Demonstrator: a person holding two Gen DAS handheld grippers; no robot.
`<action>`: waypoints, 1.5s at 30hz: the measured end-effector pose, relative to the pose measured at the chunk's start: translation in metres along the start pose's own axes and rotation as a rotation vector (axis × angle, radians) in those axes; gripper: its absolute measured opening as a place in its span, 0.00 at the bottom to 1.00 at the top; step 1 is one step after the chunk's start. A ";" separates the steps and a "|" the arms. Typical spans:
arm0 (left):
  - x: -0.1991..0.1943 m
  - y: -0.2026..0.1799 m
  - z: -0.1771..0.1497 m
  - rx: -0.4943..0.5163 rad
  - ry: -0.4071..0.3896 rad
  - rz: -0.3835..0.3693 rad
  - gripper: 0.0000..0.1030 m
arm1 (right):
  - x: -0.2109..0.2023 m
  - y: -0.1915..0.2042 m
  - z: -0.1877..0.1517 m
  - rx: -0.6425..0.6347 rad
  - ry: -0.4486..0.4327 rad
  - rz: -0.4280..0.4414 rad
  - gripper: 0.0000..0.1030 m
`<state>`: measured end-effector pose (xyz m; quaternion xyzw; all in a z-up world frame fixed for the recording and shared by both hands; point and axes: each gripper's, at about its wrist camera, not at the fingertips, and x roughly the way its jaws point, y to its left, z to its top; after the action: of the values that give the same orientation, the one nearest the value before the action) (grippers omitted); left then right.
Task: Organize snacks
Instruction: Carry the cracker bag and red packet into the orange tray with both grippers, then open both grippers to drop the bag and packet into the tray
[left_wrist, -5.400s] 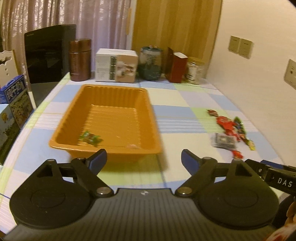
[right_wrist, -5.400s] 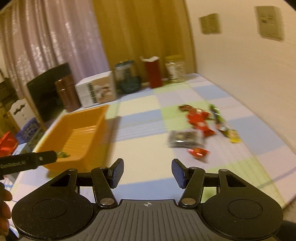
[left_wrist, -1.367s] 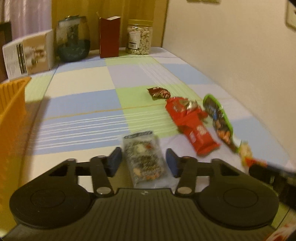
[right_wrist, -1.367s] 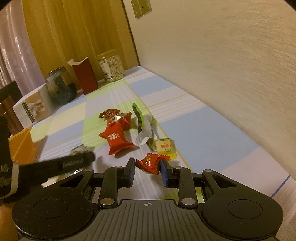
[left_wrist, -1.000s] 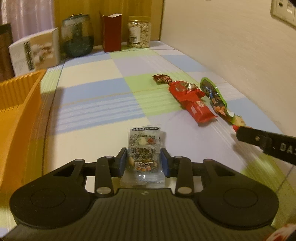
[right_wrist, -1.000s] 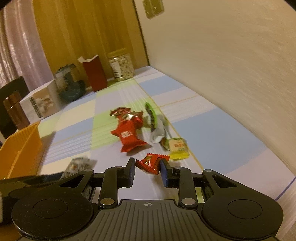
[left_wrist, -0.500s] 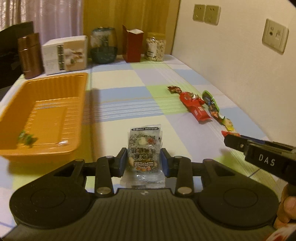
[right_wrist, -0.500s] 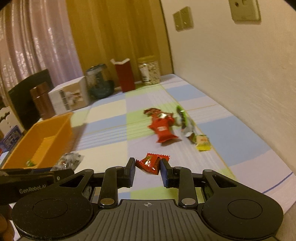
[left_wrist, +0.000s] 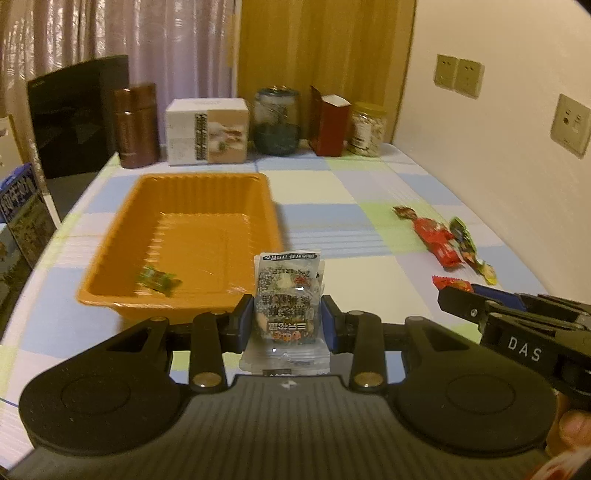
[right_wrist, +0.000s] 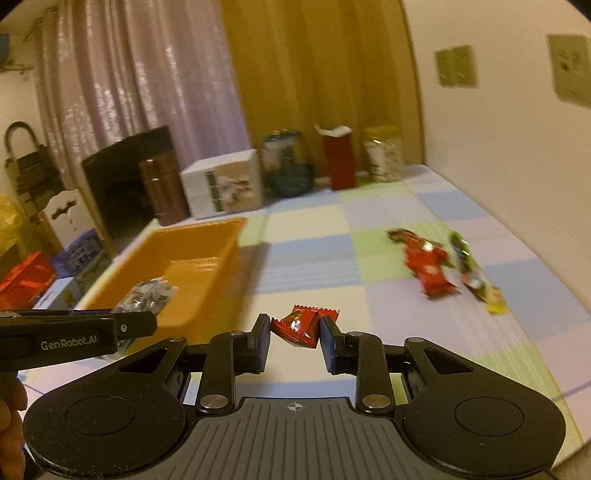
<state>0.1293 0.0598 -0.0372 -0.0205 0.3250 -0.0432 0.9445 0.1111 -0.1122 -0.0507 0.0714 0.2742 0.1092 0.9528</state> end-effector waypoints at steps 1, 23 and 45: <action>-0.002 0.005 0.002 0.004 -0.004 0.009 0.33 | 0.003 0.006 0.003 -0.009 -0.002 0.011 0.28; 0.050 0.112 0.040 -0.067 0.021 0.048 0.33 | 0.103 0.094 0.046 -0.131 0.040 0.158 0.28; 0.062 0.149 0.033 -0.100 0.013 0.110 0.41 | 0.152 0.096 0.034 -0.097 0.106 0.189 0.29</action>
<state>0.2085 0.2023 -0.0593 -0.0495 0.3337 0.0248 0.9411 0.2389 0.0159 -0.0800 0.0451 0.3108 0.2152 0.9247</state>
